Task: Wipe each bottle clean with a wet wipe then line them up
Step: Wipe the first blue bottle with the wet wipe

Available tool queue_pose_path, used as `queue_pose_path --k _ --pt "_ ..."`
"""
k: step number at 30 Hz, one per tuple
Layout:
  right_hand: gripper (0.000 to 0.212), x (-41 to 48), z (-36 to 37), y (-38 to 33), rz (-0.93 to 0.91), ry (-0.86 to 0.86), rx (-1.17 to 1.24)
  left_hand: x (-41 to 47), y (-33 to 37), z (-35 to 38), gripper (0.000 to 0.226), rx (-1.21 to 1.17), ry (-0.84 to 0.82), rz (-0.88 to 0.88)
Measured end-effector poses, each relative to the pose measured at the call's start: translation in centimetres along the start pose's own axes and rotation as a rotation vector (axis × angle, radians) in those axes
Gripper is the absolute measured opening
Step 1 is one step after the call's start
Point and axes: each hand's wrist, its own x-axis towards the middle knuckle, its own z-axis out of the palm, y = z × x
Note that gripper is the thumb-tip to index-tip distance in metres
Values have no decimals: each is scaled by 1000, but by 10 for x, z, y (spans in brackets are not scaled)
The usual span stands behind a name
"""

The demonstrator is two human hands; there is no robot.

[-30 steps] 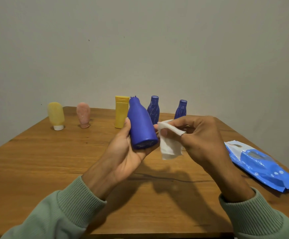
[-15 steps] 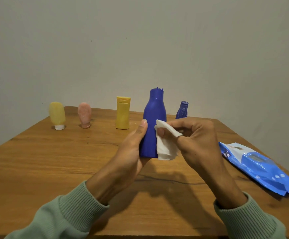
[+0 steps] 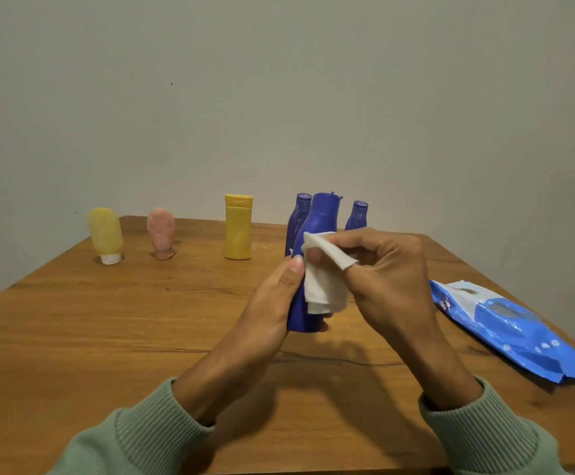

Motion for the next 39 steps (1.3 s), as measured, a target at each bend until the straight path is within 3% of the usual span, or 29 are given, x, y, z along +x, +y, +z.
queue_pose_path --k 4,6,12,20,23,28,33,39 --pt "20 5 -5 0 21 164 51 -3 1 3 40 77 -16 13" --pt "20 4 -5 1 42 149 59 -2 2 3 40 76 -7 22" --pt "20 -2 1 -1 70 -132 -13 1 9 3 38 -144 112 12" --pt "13 3 -10 -7 145 -413 -197 7 14 -4 47 -545 213 -205" --pt "12 7 -22 -8 154 -374 -176 11 18 -10 52 -644 186 -233" --pt "17 12 -33 -10 143 -232 -145 15 20 -16 61 -590 163 -288" --pt "14 9 -28 -11 112 -157 -85 13 21 -16 39 -514 216 -294" --pt "14 5 -17 -10 34 -148 34 12 24 -14 41 -527 252 -283"
